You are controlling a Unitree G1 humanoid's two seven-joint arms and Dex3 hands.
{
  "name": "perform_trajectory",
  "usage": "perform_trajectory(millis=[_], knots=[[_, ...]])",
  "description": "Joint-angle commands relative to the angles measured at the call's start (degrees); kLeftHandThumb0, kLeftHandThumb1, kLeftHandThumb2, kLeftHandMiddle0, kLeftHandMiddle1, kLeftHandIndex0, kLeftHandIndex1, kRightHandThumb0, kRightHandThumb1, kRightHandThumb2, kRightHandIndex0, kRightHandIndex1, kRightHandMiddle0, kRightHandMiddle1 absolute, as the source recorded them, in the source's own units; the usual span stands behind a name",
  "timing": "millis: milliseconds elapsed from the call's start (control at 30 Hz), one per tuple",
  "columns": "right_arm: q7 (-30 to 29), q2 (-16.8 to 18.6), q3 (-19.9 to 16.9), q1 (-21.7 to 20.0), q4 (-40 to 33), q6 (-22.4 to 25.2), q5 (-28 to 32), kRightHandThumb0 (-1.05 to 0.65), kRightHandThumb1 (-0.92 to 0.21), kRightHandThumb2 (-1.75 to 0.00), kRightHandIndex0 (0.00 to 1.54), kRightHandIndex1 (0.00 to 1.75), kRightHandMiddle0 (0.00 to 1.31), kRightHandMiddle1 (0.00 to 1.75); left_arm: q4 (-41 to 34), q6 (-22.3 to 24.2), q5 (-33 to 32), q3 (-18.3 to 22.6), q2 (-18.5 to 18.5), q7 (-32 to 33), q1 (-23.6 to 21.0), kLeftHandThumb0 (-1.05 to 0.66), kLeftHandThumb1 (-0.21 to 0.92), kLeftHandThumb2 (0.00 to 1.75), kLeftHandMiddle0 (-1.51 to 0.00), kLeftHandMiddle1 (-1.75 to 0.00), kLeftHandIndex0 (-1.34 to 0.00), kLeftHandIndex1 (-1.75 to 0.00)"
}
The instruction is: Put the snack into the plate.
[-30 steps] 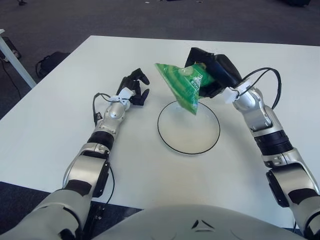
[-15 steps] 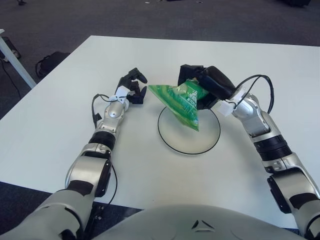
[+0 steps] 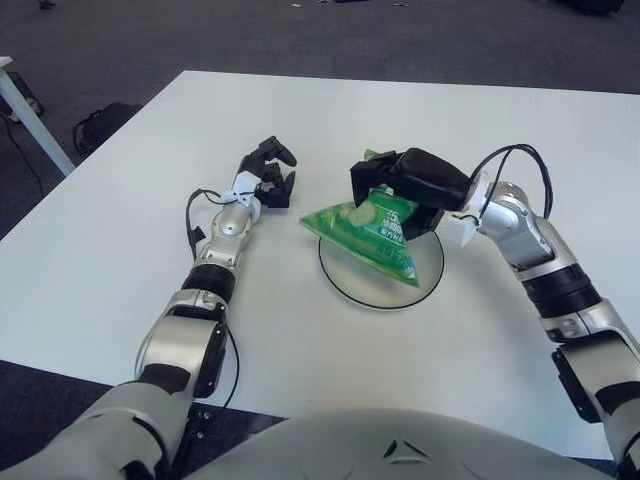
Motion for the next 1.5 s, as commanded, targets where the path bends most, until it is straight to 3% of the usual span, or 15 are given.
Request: perform_trajectory(millis=[0,67,133,200,367,467,633,833,1067,1267,1467], knots=[[2.24,-1.80,1.95,1.11,2.53,-3.13,-0.42,-0.38,-0.29,-1.13,0.24,1.58,0.22,1.38,2.14,3.91,0.38,-0.78,-1.82,-1.39,5.36,-0.46,0.38,1.24,-0.98,-1.75,-0.56,-1.75],[3.36,-2.53,2.69,0.46,3.74,-5.32,-0.24,-0.51,-0.34,-1.02,0.10,1.07,0.09,1.11,1.56,4.38,0.71,-0.99,-1.94,-0.64,5.40,-0.46,0.38,1.24,-0.95,-1.75,-0.56,-1.75],[3.79,-3.26,3.21,-0.34,5.06,-8.09,-0.62,-0.58,-0.38,-0.96,0.05,0.80,0.05,0.92,0.27,4.92,1.38,-1.40,-2.06,0.33,5.78,-0.46,0.38,1.24,-0.92,-1.75,-0.56,-1.75],[3.48,-3.66,3.31,-0.90,6.27,-10.46,-1.40,-0.62,-0.41,-0.91,0.02,0.64,0.02,0.79,-0.76,5.50,1.84,-1.69,-2.06,0.90,6.10,-0.46,0.38,1.23,-0.91,-1.75,-0.56,-1.75],[0.63,-4.65,2.82,-2.60,9.96,-17.15,-5.15,-0.77,-0.63,-0.70,0.00,0.11,0.00,0.24,-2.51,7.09,2.85,-2.29,-1.91,1.97,6.63,-0.46,0.40,1.22,-0.84,-1.75,-0.55,-1.75],[-0.02,-4.78,2.99,-3.60,12.11,-20.06,-5.58,-0.84,-0.72,-0.58,0.00,0.04,0.00,0.08,-3.39,7.92,2.99,-2.42,-1.85,1.93,6.94,-0.45,0.40,1.20,-0.80,-1.75,-0.54,-1.75],[0.29,-4.69,3.34,-4.77,14.69,-22.51,-4.45,-0.88,-0.79,-0.48,0.00,0.01,0.00,0.01,-4.11,8.67,3.03,-2.52,-1.79,1.80,7.24,-0.45,0.41,1.19,-0.76,-1.75,-0.53,-1.75],[12.51,-6.35,5.37,-4.91,12.26,-12.40,10.28,-0.91,-0.90,-0.40,0.00,0.00,0.00,0.00,1.07,7.56,2.38,-2.05,-1.57,0.66,5.12,-0.45,0.41,1.19,-0.68,-1.75,-0.53,-1.75],[23.63,-10.27,2.42,-7.59,4.58,-0.84,19.85,-0.88,-0.90,-0.32,0.00,0.00,0.00,0.00,-0.12,6.33,1.09,-1.50,-1.80,-0.95,5.66,-0.46,0.39,1.22,-0.86,-1.75,-0.55,-1.75],[31.28,-10.10,0.96,-12.20,6.43,1.45,25.38,-0.88,-0.86,-0.27,0.00,0.00,0.00,0.00,0.69,5.66,0.74,-1.01,-2.03,-1.08,5.41,-0.46,0.38,1.23,-0.96,-1.75,-0.56,-1.75],[38.87,-9.93,-2.02,-18.77,14.43,2.96,30.40,-0.88,-0.79,-0.23,0.00,0.00,0.00,0.00,1.54,5.49,0.77,-0.75,-2.15,-0.62,5.07,-0.46,0.37,1.24,-0.99,-1.75,-0.57,-1.75]])
